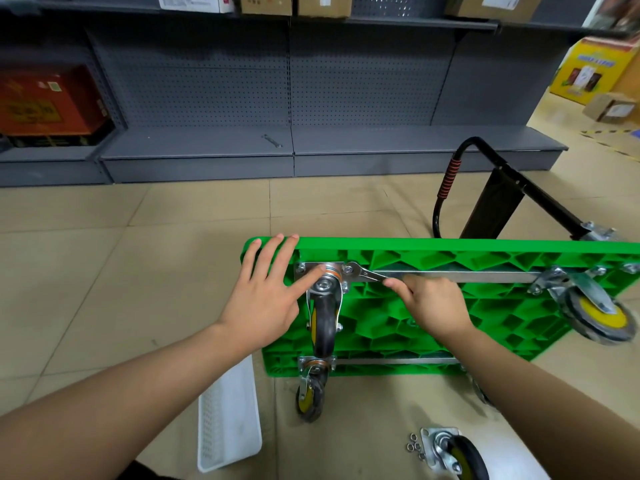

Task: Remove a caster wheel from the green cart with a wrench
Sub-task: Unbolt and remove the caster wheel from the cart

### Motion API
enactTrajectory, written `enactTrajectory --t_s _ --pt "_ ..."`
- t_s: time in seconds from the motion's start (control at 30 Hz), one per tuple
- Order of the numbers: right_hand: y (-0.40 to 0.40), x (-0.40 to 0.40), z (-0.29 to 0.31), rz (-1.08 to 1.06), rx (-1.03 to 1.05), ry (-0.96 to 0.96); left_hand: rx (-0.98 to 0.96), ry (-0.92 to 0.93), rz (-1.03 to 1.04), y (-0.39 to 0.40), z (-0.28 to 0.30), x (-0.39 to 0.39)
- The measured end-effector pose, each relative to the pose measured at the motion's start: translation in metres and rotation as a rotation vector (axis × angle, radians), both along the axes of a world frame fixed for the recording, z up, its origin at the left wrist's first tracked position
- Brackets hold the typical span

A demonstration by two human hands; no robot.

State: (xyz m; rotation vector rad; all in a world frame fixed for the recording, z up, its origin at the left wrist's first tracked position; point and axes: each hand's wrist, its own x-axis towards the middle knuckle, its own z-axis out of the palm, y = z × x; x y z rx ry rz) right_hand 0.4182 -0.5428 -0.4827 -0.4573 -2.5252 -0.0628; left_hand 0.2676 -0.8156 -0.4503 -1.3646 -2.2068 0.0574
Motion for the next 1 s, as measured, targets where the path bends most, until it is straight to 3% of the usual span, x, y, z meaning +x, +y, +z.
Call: enactTrajectory --t_s 0.2,0.33,0.7,1.0 --pt "-0.030 0.003 -0.028 -0.079 -0.239 0.079 0.006 0.003 -0.001 0.000 0.000 0.001" --pt "-0.032 0.009 -0.022 -0.072 -0.252 0.054 0.011 0.007 -0.004 0.000 0.001 0.002" --pt "-0.015 0.016 0.031 0.074 0.120 -0.069 -0.023 -0.021 0.012 0.000 0.002 0.002" --pt "0.000 0.007 0.087 0.045 0.189 -0.342 -0.020 -0.022 0.013 0.000 0.003 0.001"
